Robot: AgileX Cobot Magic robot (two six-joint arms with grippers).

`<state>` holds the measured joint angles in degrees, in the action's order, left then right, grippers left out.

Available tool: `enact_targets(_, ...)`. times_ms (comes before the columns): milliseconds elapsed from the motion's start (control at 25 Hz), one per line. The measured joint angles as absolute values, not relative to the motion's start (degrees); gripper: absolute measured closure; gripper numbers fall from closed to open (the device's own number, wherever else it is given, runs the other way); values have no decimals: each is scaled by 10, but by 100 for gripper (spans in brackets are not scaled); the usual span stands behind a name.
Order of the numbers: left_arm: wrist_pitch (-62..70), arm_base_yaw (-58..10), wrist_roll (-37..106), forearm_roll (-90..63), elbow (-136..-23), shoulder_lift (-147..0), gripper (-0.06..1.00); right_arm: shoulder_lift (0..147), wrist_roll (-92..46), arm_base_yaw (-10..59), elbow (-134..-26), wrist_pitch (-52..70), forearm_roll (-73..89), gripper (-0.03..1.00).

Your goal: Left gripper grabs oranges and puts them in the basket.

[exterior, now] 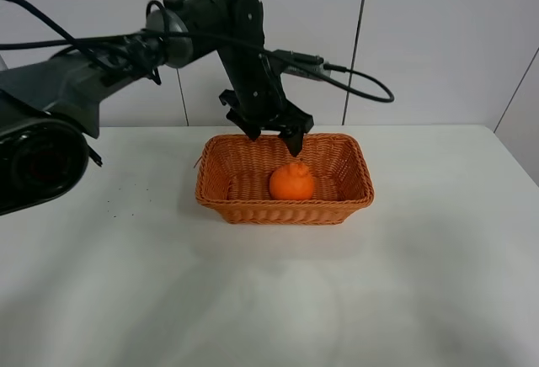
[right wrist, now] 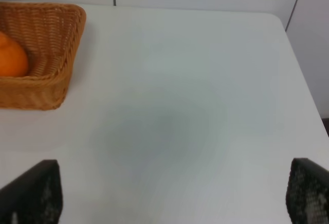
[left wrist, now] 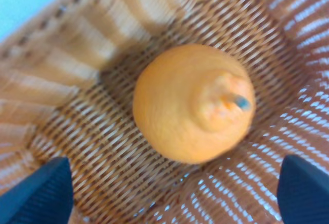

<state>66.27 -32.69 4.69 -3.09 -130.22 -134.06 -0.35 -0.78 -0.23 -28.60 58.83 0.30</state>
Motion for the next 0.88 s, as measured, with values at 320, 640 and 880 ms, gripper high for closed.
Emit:
enact_targets(320, 675, -282, 52, -29, -1302, -1302, 4, -3, -8, -2, -286, 588, 3, 27)
enact_targets(640, 657, -160, 62, -5, -1270, -1302, 4, -3, -8, -2, -286, 588, 3, 27)
enact_targets(880, 650, -42, 62, 0, -1266, -1303, 4, -3, -8, -2, -286, 588, 3, 27)
